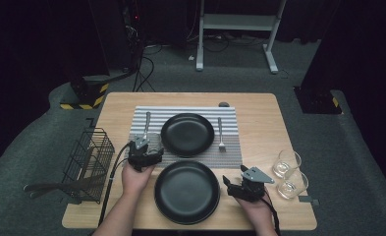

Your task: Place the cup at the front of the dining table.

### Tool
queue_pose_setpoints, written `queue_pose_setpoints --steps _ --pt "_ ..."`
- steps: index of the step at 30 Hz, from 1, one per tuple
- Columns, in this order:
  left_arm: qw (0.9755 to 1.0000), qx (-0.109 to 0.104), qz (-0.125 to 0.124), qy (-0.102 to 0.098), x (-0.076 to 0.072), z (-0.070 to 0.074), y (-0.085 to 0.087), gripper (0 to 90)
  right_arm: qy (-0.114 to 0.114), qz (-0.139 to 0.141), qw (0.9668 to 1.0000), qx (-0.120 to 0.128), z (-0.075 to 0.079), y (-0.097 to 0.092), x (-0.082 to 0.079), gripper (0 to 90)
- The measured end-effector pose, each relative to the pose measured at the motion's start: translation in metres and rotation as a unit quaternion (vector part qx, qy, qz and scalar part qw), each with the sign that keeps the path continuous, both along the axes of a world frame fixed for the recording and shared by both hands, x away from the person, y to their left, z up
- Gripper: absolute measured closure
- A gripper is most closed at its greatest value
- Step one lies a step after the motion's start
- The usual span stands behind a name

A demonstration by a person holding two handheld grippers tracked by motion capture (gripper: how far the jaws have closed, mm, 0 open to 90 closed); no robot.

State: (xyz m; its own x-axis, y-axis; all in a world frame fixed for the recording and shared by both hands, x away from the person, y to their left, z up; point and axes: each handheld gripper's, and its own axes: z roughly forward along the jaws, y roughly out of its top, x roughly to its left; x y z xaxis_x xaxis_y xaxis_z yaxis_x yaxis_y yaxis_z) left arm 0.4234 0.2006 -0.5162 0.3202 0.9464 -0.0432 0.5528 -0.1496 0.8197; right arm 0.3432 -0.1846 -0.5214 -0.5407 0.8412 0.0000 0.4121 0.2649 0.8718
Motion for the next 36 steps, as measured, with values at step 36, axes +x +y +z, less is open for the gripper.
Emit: queue_pose_setpoints --steps 36 --pt "0.9999 0.004 -0.006 -0.015 -0.017 0.012 0.002 15.3 0.005 -0.002 1.0 -0.003 0.0 0.0 0.0 19.2"
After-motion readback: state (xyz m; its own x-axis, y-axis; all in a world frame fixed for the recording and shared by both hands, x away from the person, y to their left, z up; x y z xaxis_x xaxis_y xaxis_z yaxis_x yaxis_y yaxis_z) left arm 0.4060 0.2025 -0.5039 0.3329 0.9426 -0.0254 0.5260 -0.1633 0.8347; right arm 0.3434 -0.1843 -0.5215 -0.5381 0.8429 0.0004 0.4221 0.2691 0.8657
